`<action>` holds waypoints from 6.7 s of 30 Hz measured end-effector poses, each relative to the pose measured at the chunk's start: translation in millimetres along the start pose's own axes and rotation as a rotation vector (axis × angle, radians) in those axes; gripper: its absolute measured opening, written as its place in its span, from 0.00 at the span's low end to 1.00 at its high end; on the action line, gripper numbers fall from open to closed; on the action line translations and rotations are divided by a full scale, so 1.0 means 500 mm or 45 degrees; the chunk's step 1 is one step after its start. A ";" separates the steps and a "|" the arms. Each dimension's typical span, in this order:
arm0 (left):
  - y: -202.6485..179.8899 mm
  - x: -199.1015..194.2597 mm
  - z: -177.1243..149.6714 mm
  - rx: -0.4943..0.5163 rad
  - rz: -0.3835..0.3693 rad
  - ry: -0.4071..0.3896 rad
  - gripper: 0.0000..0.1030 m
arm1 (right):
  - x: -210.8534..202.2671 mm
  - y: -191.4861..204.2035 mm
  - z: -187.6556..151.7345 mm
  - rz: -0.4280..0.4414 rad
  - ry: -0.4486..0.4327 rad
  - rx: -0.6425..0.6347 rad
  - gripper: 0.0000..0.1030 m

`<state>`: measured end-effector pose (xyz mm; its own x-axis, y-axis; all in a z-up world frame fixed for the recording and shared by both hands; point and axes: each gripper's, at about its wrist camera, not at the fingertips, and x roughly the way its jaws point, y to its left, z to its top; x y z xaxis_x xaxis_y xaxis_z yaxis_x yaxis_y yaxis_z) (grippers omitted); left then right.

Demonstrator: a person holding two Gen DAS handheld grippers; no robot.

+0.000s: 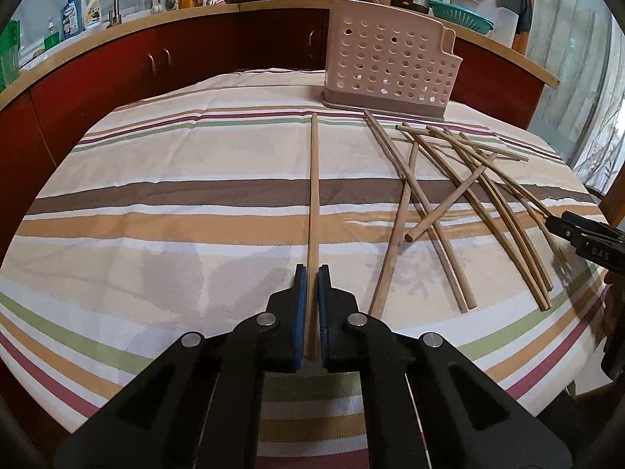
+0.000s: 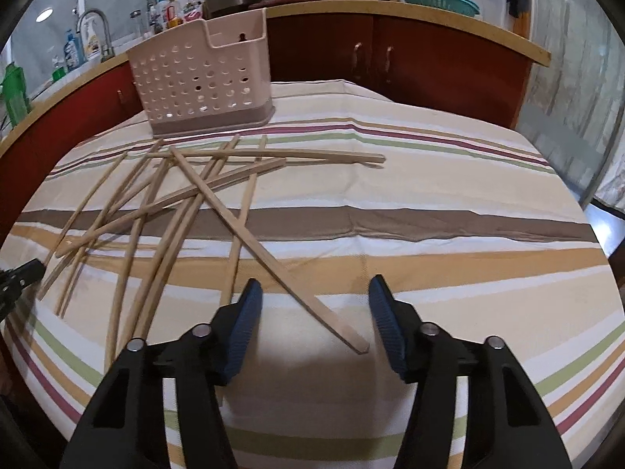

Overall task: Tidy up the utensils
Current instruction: 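Close the left gripper on a wooden chopstick while the right gripper grasps another chopstick, then lift the held chopsticks off the cloth with both grippers, then carry both chopsticks over the beige basket and open both grippers to drop them in, then withdraw both open grippers from the basket back toward the loose chopsticks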

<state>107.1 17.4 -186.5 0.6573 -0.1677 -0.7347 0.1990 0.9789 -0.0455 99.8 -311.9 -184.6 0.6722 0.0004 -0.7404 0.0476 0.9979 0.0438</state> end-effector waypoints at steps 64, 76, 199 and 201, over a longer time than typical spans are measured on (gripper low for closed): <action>-0.004 -0.178 0.053 -0.051 -0.112 -0.092 0.06 | -0.191 0.033 0.021 0.118 -0.325 -0.023 0.07; -0.016 -0.218 0.076 0.045 -0.093 -0.029 0.06 | -0.227 0.023 0.023 0.093 -0.310 -0.035 0.07; -0.002 -0.012 0.468 -0.060 -0.148 -0.343 0.75 | -0.032 0.037 0.371 0.222 -0.460 0.113 0.55; -0.005 -0.013 0.455 -0.057 -0.140 -0.329 0.75 | -0.036 0.034 0.366 0.226 -0.452 0.125 0.55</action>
<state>267.7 -10.5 -27.9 0.7981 -0.2919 -0.5270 0.2510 0.9563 -0.1496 223.7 -306.8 -48.0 0.8888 0.1325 -0.4388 -0.0335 0.9735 0.2262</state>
